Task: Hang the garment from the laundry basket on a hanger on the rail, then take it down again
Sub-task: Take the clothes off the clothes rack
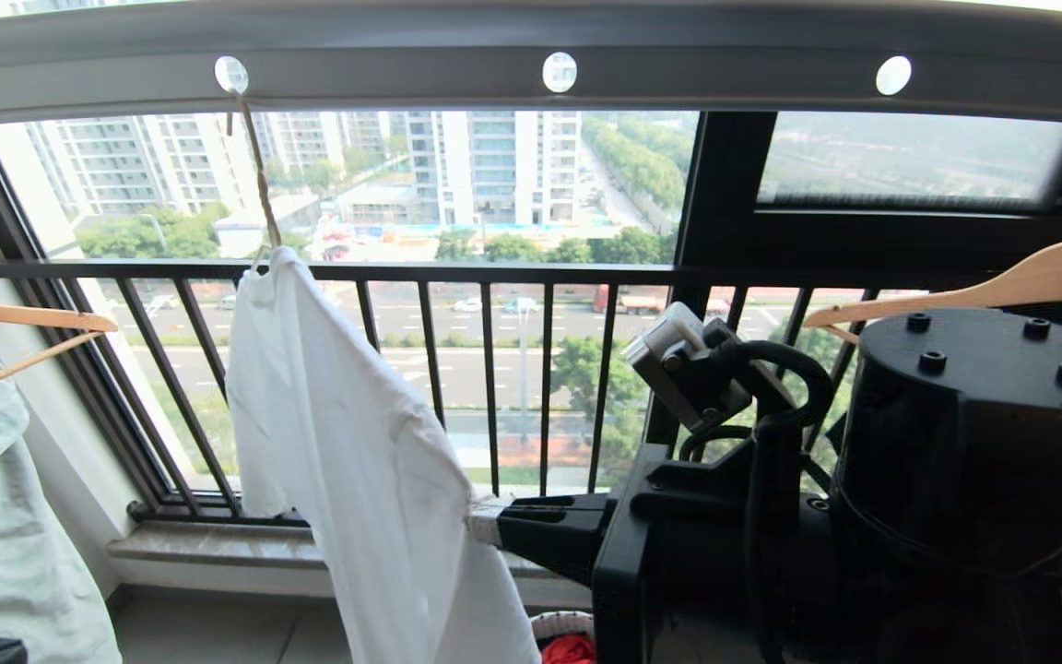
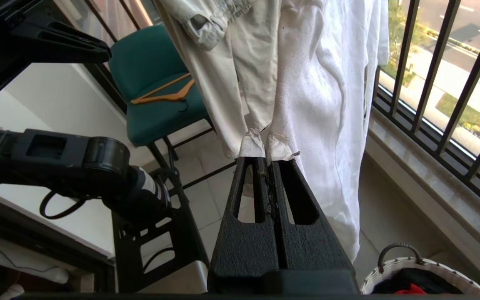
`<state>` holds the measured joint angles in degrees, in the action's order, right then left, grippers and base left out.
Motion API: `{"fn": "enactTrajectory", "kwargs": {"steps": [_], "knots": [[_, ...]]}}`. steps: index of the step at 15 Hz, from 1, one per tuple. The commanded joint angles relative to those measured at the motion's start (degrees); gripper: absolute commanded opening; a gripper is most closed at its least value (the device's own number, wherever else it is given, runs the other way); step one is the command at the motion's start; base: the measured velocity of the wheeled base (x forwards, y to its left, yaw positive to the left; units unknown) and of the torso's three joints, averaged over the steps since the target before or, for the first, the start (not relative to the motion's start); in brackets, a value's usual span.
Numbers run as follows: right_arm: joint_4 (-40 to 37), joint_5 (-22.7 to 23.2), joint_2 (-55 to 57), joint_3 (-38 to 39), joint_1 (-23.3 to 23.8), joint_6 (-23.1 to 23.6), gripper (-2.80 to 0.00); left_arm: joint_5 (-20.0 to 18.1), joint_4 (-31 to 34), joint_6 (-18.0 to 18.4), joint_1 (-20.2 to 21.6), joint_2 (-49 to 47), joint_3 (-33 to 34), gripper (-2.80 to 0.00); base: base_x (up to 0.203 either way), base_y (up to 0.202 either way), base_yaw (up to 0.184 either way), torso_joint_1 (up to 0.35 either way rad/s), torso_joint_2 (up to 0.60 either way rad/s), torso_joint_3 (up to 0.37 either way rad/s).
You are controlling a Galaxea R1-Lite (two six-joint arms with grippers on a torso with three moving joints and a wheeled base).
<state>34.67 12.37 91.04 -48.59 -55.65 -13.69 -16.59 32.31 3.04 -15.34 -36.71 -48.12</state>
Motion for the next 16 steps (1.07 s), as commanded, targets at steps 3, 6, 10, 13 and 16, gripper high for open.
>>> {"fn": "enactTrajectory", "kwargs": {"steps": [3,6,10,13,16], "knots": [[0.2,-0.1,-0.9,0.0,-1.0,0.0,-2.80,-0.1,0.1,0.0,0.1,-0.4,0.0,-2.80,0.000,0.000,0.000,0.000,0.00,0.000],[-1.5,-1.3,-3.8,0.1,-4.2,0.2,-2.80,0.1,0.0,0.4,0.1,-1.4,0.0,-2.80,0.000,0.000,0.000,0.000,0.00,0.000],[-2.7,-7.1,-2.6,-1.8,-3.1,0.2,-2.80,0.2,-0.5,0.4,0.1,-1.3,0.0,-2.80,0.000,0.000,0.000,0.000,0.00,0.000],[-2.7,-7.5,-2.9,-2.1,-1.4,0.7,-2.80,-0.3,-0.6,0.6,0.0,-1.5,-0.1,-2.80,0.000,0.000,0.000,0.000,0.00,0.000],[-2.7,-7.5,-2.6,-2.3,-0.6,0.7,-2.80,-0.6,-0.4,0.6,0.0,-2.7,-0.1,0.00,0.000,0.000,0.000,0.000,0.00,0.000]]}}
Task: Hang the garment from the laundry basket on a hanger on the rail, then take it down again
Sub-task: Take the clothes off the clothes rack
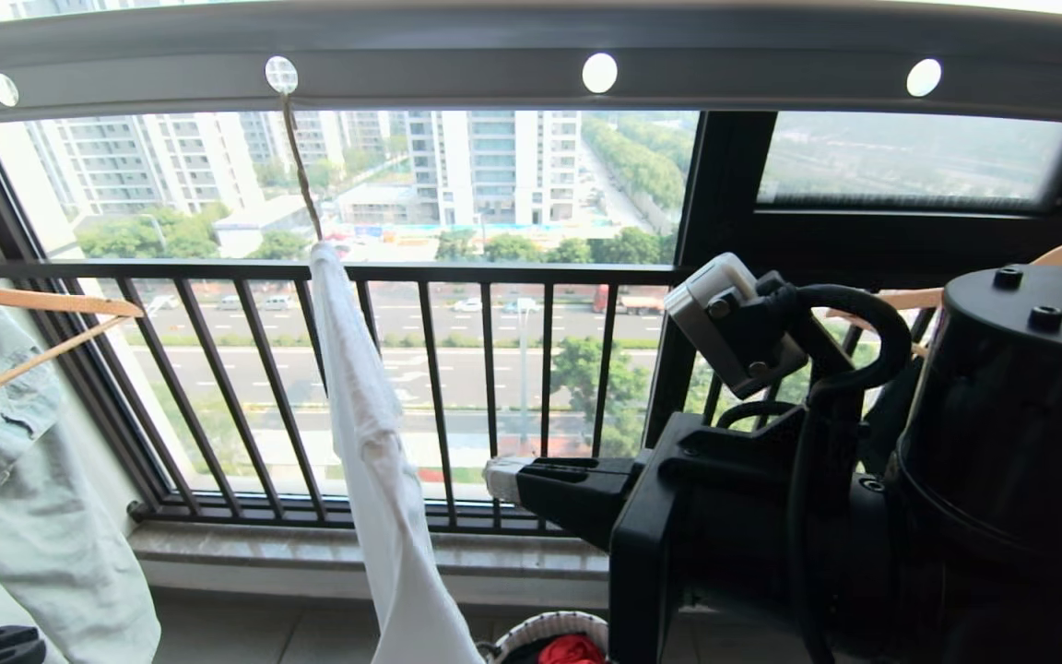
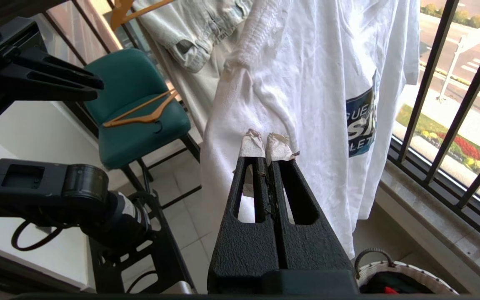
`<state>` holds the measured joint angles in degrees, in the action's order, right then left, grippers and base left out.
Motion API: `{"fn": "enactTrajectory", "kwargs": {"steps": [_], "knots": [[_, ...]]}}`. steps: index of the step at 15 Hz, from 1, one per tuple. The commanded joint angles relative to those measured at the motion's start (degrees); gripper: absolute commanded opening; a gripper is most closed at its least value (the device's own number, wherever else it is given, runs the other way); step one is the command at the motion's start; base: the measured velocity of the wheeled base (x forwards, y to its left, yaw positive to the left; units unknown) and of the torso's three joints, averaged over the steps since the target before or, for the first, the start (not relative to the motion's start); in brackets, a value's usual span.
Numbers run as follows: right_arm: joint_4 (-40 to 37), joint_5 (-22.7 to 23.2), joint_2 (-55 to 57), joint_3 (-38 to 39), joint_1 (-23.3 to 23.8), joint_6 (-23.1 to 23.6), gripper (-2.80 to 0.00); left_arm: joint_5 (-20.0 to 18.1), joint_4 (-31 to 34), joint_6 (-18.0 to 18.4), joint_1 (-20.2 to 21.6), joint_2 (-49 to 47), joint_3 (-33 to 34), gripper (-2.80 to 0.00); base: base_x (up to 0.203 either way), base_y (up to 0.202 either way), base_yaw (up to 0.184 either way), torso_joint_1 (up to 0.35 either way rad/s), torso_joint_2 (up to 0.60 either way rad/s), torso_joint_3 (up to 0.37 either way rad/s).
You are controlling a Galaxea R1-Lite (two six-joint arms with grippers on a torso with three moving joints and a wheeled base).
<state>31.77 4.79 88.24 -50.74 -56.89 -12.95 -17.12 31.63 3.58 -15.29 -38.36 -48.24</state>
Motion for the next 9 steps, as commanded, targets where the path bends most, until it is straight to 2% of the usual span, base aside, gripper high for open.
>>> {"fn": "enactTrajectory", "kwargs": {"steps": [1,4,6,9], "knots": [[0.2,0.0,0.5,-0.4,1.0,-0.1,-2.80,-0.1,0.2,0.3,-0.1,-2.0,0.0,0.00,0.000,0.000,0.000,0.000,0.00,0.000],[0.2,0.1,1.0,-0.6,1.5,-0.1,-2.80,-0.2,0.1,2.5,-0.6,-5.8,-1.2,0.00,0.000,0.000,0.000,0.000,0.00,0.000],[0.2,0.0,1.9,-0.9,2.5,-0.1,-2.80,-0.3,0.2,2.5,-4.4,-7.4,-3.2,0.00,0.000,0.000,0.000,0.000,0.00,0.000],[0.3,0.1,3.4,-1.7,5.0,-0.1,-2.80,-0.8,0.4,3.0,-8.0,-9.8,-5.5,0.00,0.000,0.000,0.000,0.000,0.00,0.000]]}}
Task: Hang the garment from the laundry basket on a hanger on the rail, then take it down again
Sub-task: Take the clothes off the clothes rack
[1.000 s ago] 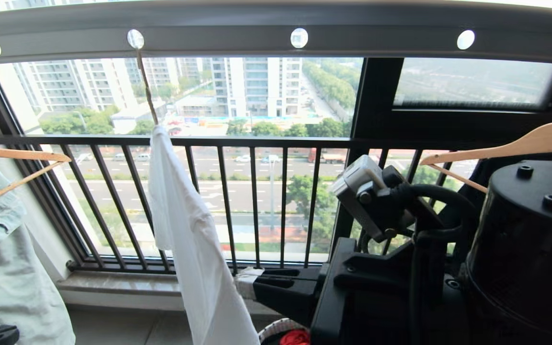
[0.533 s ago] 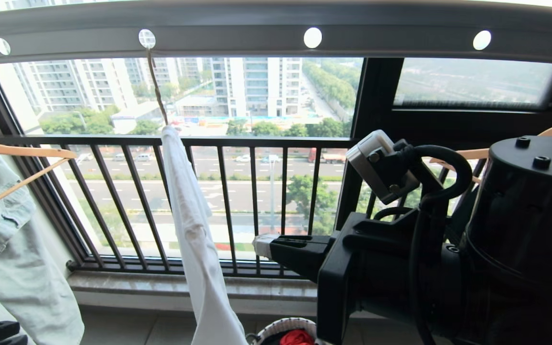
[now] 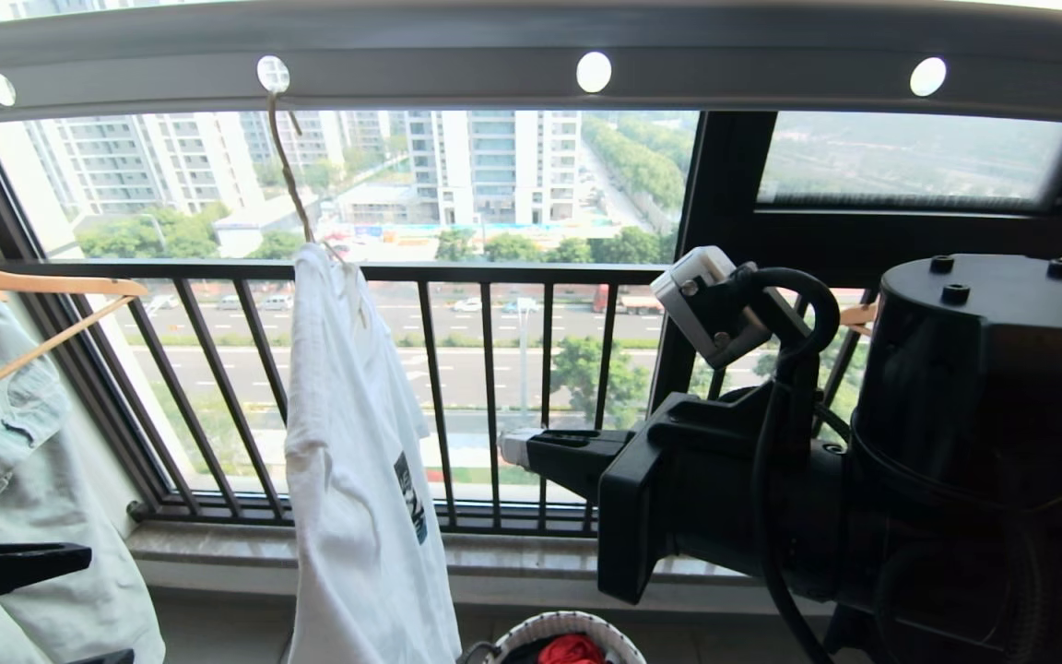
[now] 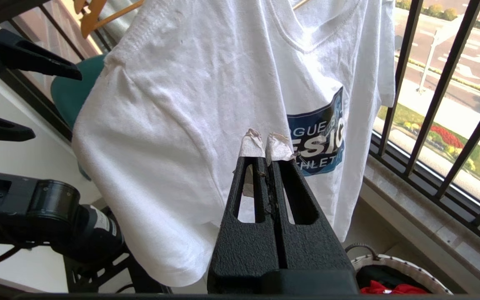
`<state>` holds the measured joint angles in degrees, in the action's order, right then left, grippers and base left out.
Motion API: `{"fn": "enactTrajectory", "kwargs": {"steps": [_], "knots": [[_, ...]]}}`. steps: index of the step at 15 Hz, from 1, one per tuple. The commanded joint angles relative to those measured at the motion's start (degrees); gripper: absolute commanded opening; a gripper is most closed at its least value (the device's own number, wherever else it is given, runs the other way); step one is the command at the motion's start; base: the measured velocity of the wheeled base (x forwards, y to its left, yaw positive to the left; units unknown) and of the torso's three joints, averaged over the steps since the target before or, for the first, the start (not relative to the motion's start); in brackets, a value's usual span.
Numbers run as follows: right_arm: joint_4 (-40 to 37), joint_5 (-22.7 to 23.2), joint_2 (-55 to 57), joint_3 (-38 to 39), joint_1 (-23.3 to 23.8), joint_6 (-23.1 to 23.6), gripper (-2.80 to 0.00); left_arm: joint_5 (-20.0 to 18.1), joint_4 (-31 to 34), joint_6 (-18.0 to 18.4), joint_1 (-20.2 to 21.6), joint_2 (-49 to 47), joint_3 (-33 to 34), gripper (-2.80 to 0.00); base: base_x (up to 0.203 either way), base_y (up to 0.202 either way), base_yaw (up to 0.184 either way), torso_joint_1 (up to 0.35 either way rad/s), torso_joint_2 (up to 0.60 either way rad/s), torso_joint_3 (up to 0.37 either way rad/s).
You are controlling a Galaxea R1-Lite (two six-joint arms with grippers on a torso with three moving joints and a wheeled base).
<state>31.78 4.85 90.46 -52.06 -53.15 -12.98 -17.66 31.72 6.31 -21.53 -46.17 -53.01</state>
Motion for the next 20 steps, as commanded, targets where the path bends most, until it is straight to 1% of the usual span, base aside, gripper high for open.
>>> {"fn": "enactTrajectory", "kwargs": {"steps": [1,4,6,9,10,13,15,18,19,20], "knots": [[0.3,0.1,1.6,-0.7,2.0,-0.2,-2.80,-0.5,0.5,0.8,-2.7,-2.5,-0.7,0.00,0.000,0.000,0.000,0.000,0.00,0.000],[0.3,0.2,2.9,-1.2,3.2,-0.2,-2.80,-0.8,0.2,2.6,-4.4,-5.1,-0.7,0.00,0.000,0.000,0.000,0.000,0.00,0.000],[0.3,0.2,4.0,-1.4,3.6,-0.2,-2.80,-0.4,0.1,3.5,-5.0,-8.9,-0.7,0.00,0.000,0.000,0.000,0.000,0.00,0.000],[0.3,0.2,5.1,-2.1,4.5,-0.3,-2.80,0.7,-0.3,3.8,-7.0,-9.7,-0.7,0.00,0.000,0.000,0.000,0.000,0.00,0.000],[0.3,0.2,5.6,-2.3,4.5,-0.4,-2.80,2.5,-0.3,3.9,-7.6,-9.7,-0.5,0.00,0.000,0.000,0.000,0.000,0.00,0.000],[0.3,0.2,6.3,-2.4,4.8,-0.4,-2.80,12.2,-1.0,3.7,-9.5,-10.1,1.8,0.00,0.000,0.000,0.000,0.000,0.00,0.000],[0.3,0.2,6.4,-2.3,5.1,-0.4,-2.80,17.5,-1.4,3.8,-9.7,-8.2,4.3,0.00,0.000,0.000,0.000,0.000,0.00,0.000],[0.3,0.3,7.2,-2.4,5.2,-0.4,-2.80,22.5,-1.9,3.8,-9.8,-4.0,9.4,0.00,0.000,0.000,0.000,0.000,0.00,0.000],[0.3,0.3,7.5,-2.4,5.2,-0.4,-2.80,23.6,-4.5,3.7,-9.8,-3.4,12.1,0.00,0.000,0.000,0.000,0.000,0.00,0.000],[0.3,0.3,7.6,-2.4,5.2,-0.4,-2.80,24.6,-10.1,3.7,-9.8,-3.1,15.7,0.00,0.000,0.000,0.000,0.000,0.00,0.000]]}}
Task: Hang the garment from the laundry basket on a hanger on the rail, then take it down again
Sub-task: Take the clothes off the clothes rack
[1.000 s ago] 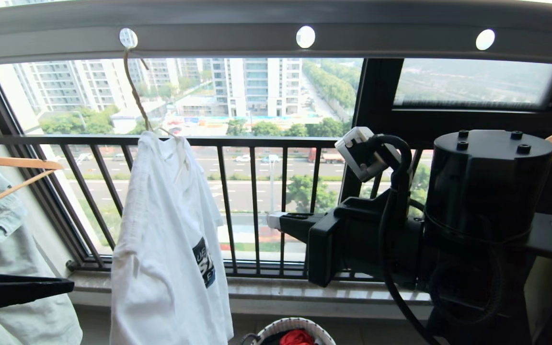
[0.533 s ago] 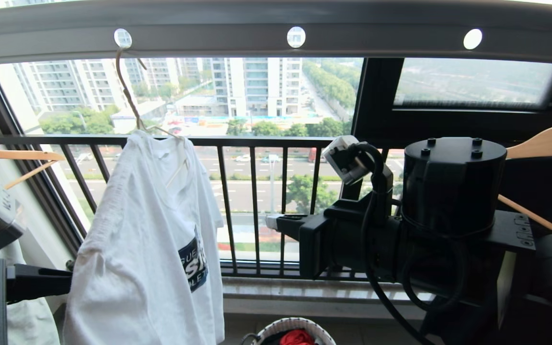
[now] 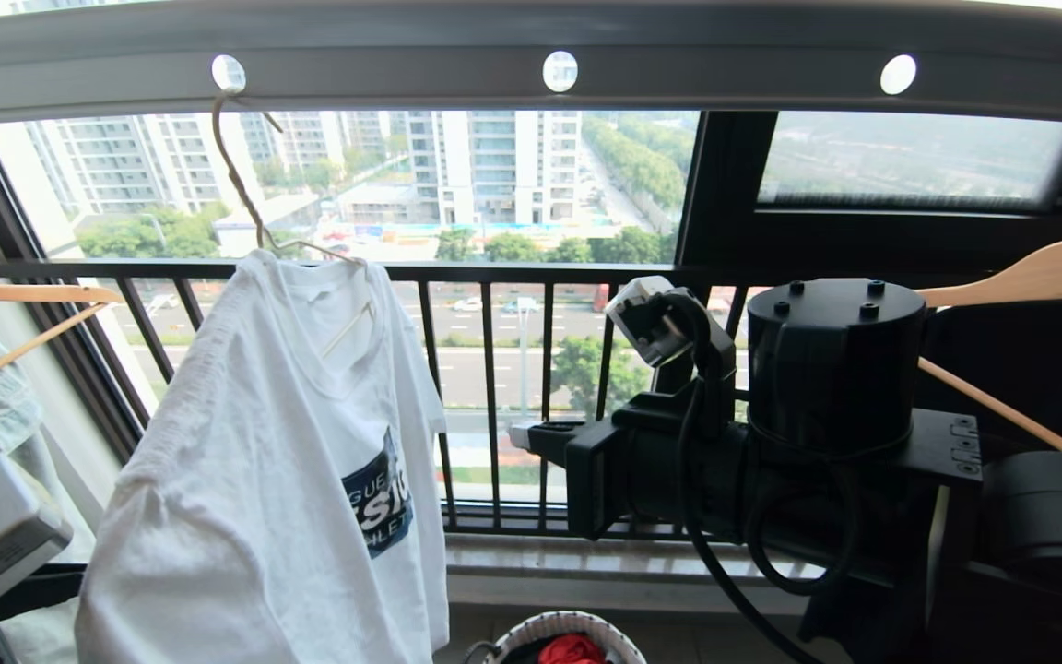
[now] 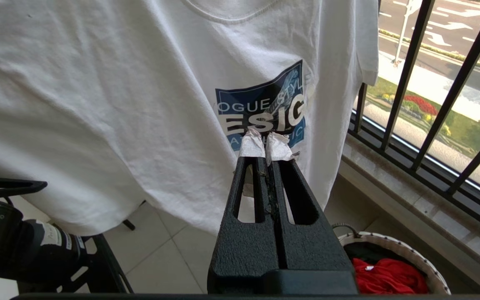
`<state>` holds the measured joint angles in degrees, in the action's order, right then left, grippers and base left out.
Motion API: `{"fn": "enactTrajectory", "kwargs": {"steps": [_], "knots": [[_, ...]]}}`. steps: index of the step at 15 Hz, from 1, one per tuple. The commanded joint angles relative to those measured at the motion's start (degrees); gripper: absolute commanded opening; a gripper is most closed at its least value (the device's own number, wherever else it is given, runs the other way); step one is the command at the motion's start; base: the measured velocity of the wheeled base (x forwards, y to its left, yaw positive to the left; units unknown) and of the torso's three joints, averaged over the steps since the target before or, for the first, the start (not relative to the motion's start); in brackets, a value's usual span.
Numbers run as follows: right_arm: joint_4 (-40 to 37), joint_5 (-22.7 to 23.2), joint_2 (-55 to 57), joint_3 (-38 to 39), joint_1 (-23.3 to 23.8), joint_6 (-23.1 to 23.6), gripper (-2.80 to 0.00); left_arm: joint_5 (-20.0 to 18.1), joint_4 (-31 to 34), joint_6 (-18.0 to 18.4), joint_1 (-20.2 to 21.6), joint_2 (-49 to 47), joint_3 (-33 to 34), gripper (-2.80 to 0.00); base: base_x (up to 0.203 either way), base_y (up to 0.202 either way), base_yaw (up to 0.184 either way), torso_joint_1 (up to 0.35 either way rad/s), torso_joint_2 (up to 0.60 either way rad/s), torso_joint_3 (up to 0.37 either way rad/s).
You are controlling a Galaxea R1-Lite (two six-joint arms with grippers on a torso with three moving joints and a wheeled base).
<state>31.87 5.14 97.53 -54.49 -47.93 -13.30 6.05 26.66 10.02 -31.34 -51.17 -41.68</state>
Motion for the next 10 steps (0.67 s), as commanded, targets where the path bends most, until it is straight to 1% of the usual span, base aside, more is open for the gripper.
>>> {"fn": "enactTrajectory", "kwargs": {"steps": [1,2,3,5,8,10], "knots": [[0.2,0.0,0.7,0.0,-0.1,-0.1,-2.80,2.1,-11.7,0.0,0.0,1.9,7.8,0.00,0.000,0.000,0.000,0.000,0.00,0.000],[0.2,0.0,1.1,0.0,-0.1,-0.1,-2.80,3.2,-16.4,0.1,0.0,1.7,11.0,-2.80,0.000,0.000,0.000,0.000,0.00,0.000],[0.2,0.0,1.3,0.0,0.0,-0.1,-2.80,3.9,-18.5,0.0,0.0,1.5,12.9,-2.80,0.000,0.000,0.000,0.000,0.00,0.000],[0.2,0.0,1.3,0.0,0.0,-0.2,-2.80,4.1,-19.1,-0.6,0.0,0.9,13.9,-2.80,0.000,0.000,0.000,0.000,0.00,0.000],[0.2,0.0,1.8,0.0,0.0,-0.1,-2.80,4.2,-19.2,-0.9,0.0,1.3,13.1,-2.80,0.000,0.000,0.000,0.000,0.00,0.000],[0.2,0.0,2.0,0.0,0.1,0.0,-2.80,4.4,-18.7,-0.7,0.0,3.9,12.6,-2.80,0.000,0.000,0.000,0.000,0.00,0.000]]}}
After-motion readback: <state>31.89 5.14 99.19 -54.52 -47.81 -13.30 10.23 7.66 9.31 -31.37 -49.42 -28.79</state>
